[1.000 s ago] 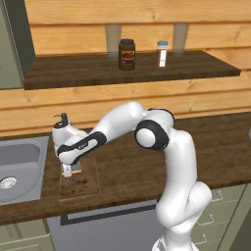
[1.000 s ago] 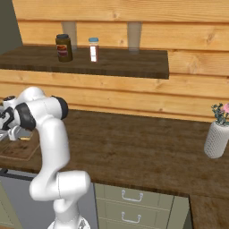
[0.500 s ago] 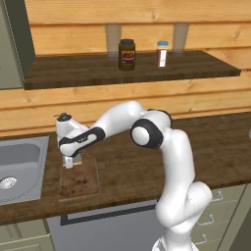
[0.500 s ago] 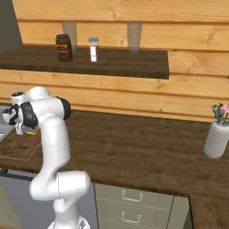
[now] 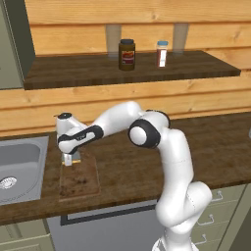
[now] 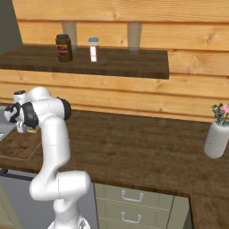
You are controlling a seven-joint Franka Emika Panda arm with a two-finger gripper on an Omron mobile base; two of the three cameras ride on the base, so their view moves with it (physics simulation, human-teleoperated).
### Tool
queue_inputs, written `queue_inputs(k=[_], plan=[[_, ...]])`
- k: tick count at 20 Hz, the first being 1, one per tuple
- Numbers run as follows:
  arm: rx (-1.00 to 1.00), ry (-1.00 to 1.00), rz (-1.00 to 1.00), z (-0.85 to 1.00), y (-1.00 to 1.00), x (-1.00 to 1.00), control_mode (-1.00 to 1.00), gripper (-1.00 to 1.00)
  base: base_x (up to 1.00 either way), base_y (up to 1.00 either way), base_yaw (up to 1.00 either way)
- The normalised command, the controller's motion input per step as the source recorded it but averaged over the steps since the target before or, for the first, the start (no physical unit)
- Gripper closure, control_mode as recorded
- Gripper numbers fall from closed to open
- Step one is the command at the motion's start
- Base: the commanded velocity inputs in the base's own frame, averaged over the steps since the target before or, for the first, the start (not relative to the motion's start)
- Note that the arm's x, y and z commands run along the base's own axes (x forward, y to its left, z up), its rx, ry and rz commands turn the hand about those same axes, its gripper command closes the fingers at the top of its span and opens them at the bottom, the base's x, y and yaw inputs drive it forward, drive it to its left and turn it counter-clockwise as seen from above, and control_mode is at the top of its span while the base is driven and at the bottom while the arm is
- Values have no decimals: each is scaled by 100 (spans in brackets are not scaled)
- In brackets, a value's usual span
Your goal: Pick up the sponge from the counter and clean the cutting board by briefly scrubbing or pressing down on the cutting board. Once finished, release the sponge.
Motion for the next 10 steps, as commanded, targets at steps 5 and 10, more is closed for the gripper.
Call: queue_inputs(k=[5, 10], plan=[[11, 0, 0, -9, 0, -28, -100, 100, 0, 0, 0], [4, 0, 0, -8, 0, -67, -100, 100, 0, 0, 0]])
